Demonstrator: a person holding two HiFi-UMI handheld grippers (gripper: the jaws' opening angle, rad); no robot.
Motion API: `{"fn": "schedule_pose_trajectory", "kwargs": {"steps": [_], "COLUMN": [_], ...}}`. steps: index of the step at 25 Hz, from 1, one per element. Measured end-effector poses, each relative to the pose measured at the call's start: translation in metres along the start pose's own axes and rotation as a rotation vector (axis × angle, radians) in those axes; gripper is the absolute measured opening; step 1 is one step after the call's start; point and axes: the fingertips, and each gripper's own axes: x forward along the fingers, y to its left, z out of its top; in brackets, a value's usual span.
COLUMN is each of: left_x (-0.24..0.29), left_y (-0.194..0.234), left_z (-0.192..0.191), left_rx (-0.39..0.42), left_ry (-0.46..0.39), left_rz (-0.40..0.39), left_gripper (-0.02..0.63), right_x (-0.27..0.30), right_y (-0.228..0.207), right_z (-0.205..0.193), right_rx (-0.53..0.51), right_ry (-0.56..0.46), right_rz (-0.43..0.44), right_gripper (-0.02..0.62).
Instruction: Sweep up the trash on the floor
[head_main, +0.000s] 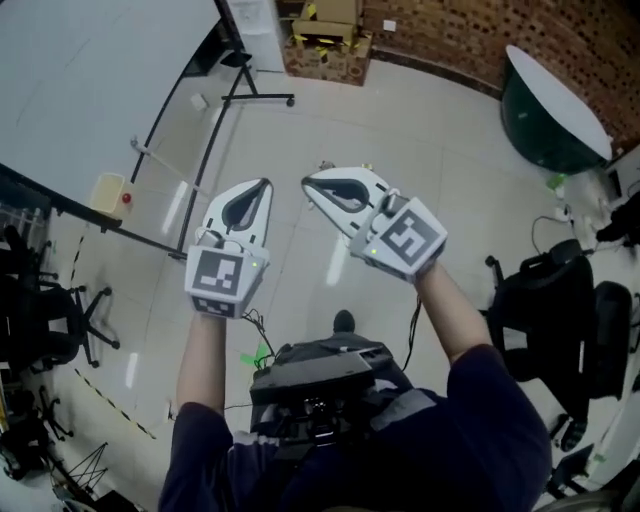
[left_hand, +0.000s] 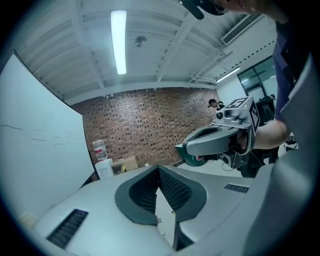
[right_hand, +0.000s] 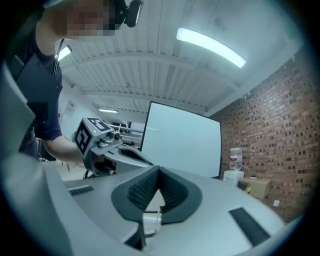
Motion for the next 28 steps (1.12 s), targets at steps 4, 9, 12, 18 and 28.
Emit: {"fn": "schedule_pose_trajectory", "kwargs": {"steps": [4, 9, 12, 18, 28], "left_x": [0.009, 0.013, 0.014, 0.026, 0.032], "left_y": [0.026, 0.049, 0.068, 0.107, 0.223], "left_z": [-0.009, -0.016, -0.022, -0.034, -0.070], "left_rx": [0.014, -0.010, -0.047, -0.078, -0.148], "left_ry": [0.009, 0.013, 0.002, -0.027, -0.082], "left_rz": [0.063, 0.126, 0.157, 0.186, 0.203], "left_gripper": [0.000, 0.000, 0.000, 0.000, 0.000], "right_x": [0.024, 0.050, 0.065, 0.099, 0.215], "right_y": [-0.012, -0.042, -0.049, -0.064, -0.086], "right_z": [-0.004, 0.009, 0.018, 0.010, 0.020], "right_rx": [-0.014, -0.057, -0.071, -0.089, -0.156], "right_ry": [-0.015, -0.082, -0.120, -0.106, -0.171], "right_rz": [0.050, -0.058, -0.080, -0.107, -0.225], "right_gripper": [0.017, 0.017, 0.017, 0.017, 0.017]}}
